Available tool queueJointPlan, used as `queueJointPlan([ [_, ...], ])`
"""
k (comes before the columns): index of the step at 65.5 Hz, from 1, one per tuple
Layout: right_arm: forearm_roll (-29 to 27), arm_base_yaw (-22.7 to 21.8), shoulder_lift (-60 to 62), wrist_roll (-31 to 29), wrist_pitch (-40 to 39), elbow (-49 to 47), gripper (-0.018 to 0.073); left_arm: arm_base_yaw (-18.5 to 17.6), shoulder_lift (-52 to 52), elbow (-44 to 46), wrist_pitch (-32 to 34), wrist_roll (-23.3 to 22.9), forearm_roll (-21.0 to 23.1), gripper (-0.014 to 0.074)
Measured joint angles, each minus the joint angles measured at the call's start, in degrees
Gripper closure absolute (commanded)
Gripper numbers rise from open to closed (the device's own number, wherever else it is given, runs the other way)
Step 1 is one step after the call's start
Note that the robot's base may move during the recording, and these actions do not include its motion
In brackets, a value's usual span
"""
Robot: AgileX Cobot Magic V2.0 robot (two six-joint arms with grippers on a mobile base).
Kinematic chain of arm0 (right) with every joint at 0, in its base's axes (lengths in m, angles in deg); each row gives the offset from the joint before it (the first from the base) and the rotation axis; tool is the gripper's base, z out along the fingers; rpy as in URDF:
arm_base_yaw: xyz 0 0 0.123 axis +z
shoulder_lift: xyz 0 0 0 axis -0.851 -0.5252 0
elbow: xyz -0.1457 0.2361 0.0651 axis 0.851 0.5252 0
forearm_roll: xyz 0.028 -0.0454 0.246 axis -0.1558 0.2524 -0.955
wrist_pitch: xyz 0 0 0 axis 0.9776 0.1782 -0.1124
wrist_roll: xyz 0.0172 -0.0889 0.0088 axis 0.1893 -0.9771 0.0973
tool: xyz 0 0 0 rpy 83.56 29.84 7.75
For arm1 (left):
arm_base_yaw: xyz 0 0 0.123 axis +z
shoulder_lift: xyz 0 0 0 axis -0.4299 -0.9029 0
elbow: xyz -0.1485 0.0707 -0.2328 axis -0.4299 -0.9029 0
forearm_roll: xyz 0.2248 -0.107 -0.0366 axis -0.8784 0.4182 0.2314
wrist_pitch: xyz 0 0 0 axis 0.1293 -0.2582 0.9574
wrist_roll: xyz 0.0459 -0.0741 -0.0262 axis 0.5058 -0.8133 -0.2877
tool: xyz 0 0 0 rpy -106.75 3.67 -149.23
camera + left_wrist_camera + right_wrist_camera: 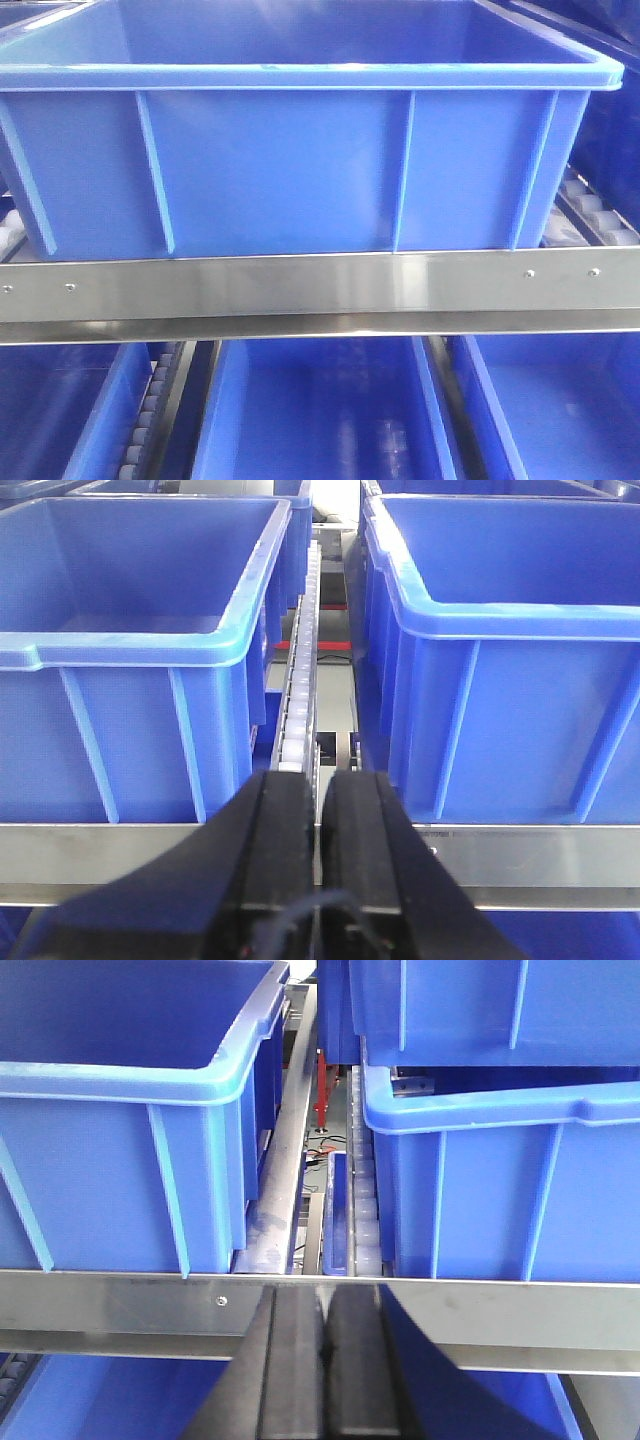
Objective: Grab silver tray and place in blue box
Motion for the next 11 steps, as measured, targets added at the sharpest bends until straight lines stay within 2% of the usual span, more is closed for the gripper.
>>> queueJointPlan([
  [11,0.00,0.00,0.00,0.00,0.00,0.00,0.0506,0.00,0.00,0.00,0.00,0.03,0.02,0.0584],
])
